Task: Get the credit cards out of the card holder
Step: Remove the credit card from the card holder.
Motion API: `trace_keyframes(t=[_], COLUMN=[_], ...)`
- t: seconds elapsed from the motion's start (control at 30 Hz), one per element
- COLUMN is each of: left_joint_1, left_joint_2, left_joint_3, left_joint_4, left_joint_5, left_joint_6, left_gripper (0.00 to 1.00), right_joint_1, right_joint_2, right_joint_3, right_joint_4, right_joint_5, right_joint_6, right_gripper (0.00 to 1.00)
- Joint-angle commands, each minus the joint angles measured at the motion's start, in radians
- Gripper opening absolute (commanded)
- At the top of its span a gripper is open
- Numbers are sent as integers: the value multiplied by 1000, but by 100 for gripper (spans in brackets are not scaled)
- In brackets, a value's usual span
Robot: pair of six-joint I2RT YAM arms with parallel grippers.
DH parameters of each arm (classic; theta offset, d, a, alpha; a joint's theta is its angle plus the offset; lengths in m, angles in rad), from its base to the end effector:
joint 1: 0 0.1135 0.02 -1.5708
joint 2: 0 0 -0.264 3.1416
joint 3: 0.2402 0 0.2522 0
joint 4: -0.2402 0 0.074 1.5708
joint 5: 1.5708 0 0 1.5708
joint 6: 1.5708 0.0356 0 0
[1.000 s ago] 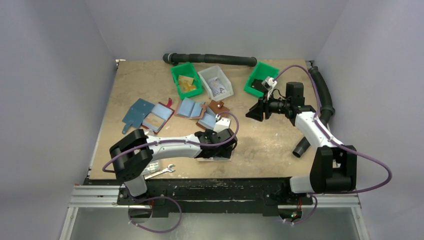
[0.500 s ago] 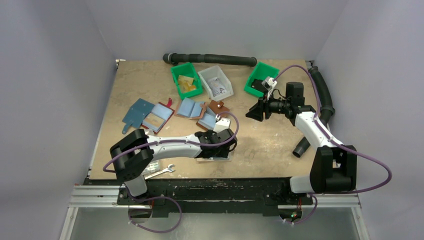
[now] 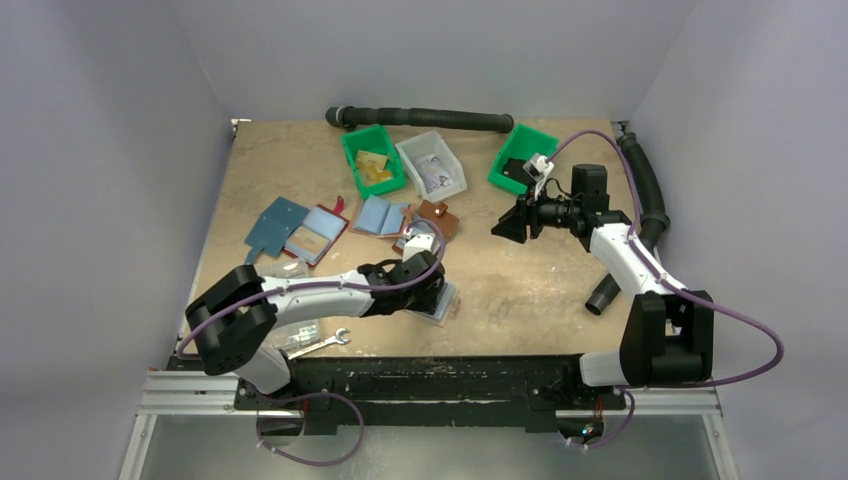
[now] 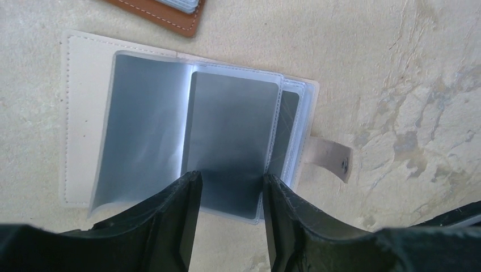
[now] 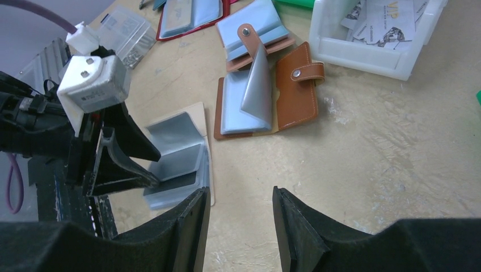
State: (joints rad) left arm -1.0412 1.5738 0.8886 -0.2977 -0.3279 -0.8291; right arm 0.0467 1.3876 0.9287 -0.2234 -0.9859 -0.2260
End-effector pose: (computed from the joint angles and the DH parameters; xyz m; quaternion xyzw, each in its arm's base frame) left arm 0.1656 -0.2602 0.1793 0.0529 0.9440 -0.1373 0.2954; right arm 0.2891 0.0432 0.2593 -0.3096 0.7604 0.3917 0.4153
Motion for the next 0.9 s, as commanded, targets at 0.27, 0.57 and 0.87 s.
trace_keyframes(t=[0.27, 0.57, 0.87], left_joint_1=[64, 94, 112], left_joint_2=[-110, -110, -115], left_joint_3=[-60, -59, -61], left_joint_4=[56, 21, 7], left_joint_5=[17, -14, -34], left_joint_6=[14, 50, 59], left_gripper=[42, 37, 34], right_joint_1=[4, 5, 4], right_joint_2=[7, 10, 10], right_joint_3=[30, 32, 32], right_joint_4=[-5, -10, -11], right_joint_5=[-20, -22, -23], right_joint_6=[-16, -18, -19], right_gripper=[52, 52, 52])
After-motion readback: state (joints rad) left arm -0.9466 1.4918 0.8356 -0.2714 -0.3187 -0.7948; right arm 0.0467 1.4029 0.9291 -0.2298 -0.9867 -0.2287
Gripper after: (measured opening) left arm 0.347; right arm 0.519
